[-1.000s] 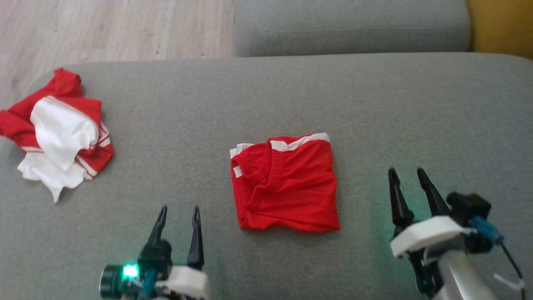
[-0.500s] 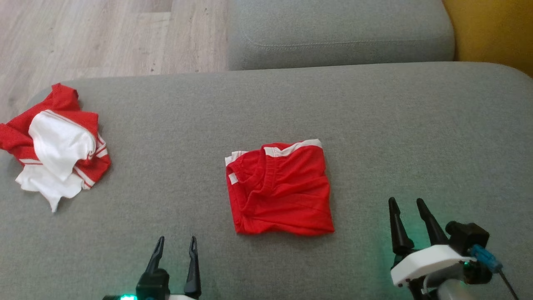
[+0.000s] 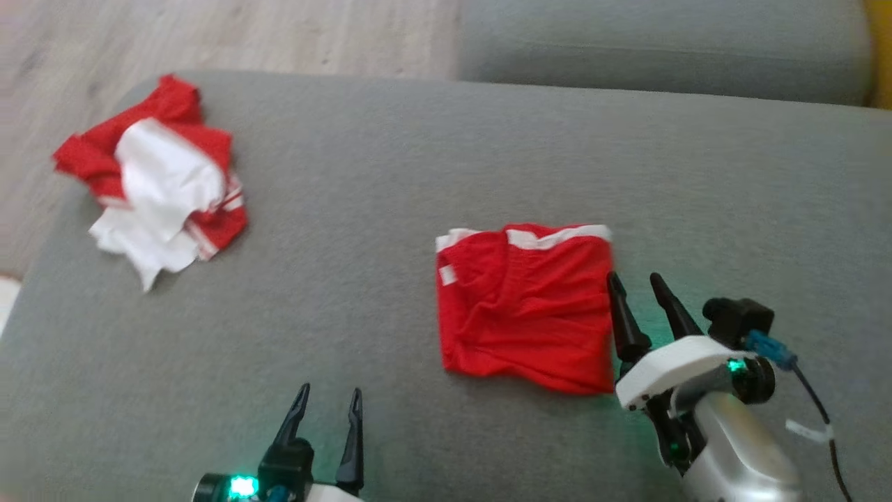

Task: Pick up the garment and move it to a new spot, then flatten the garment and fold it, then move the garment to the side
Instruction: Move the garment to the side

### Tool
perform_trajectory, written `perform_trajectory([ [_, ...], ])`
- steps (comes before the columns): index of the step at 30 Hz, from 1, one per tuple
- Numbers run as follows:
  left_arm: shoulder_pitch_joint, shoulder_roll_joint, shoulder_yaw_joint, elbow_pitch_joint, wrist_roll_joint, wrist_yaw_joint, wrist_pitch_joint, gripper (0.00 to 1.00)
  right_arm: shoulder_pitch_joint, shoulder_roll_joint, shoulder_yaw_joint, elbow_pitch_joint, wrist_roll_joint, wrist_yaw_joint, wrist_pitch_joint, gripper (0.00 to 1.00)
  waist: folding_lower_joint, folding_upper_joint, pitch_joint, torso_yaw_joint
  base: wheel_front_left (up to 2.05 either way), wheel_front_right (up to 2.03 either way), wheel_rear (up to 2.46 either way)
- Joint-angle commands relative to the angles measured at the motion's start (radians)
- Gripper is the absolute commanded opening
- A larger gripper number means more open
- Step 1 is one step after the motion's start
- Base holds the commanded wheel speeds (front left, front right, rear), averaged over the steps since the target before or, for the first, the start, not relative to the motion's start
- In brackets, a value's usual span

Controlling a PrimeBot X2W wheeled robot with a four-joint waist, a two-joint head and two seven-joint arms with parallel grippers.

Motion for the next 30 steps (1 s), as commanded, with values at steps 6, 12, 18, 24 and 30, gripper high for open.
perform_trajectory([
  [6, -0.048, 0.001, 0.03, -0.021, 0.002, -0.009, -0.005, 1.0, -0.077, 0.0, 0.038, 0.148, 0.002, -0.001, -0.013, 0.85, -0.0001, 0.0, 0.054, 0.086, 0.0, 0.0, 0.0],
  [12, -0.05, 0.001, 0.039, -0.033, -0.005, -0.009, -0.005, 1.0, -0.097, 0.0, -0.005, 0.141, -0.067, -0.001, -0.013, 0.0, -0.0001, 0.0, 0.057, 0.046, 0.0, 0.0, 0.0],
  [18, -0.062, 0.001, 0.031, -0.047, -0.01, -0.015, -0.005, 1.0, -0.093, 0.0, -0.068, 0.075, -0.165, -0.001, -0.013, 0.0, -0.0001, 0.0, 0.034, -0.113, 0.0, 0.0, 0.0],
  [24, -0.12, 0.001, -0.01, -0.061, -0.019, -0.024, -0.005, 1.0, -0.102, 0.0, -0.082, 0.052, -0.224, -0.001, -0.013, 0.0, -0.0001, 0.0, 0.044, -0.348, 0.0, 0.0, 0.0],
  [30, -0.192, 0.001, -0.047, -0.066, -0.028, -0.021, -0.005, 1.0, -0.114, 0.0, -0.086, 0.031, -0.216, -0.001, -0.013, 0.0, -0.0001, 0.0, 0.087, -0.536, 0.0, 0.0, 0.0],
])
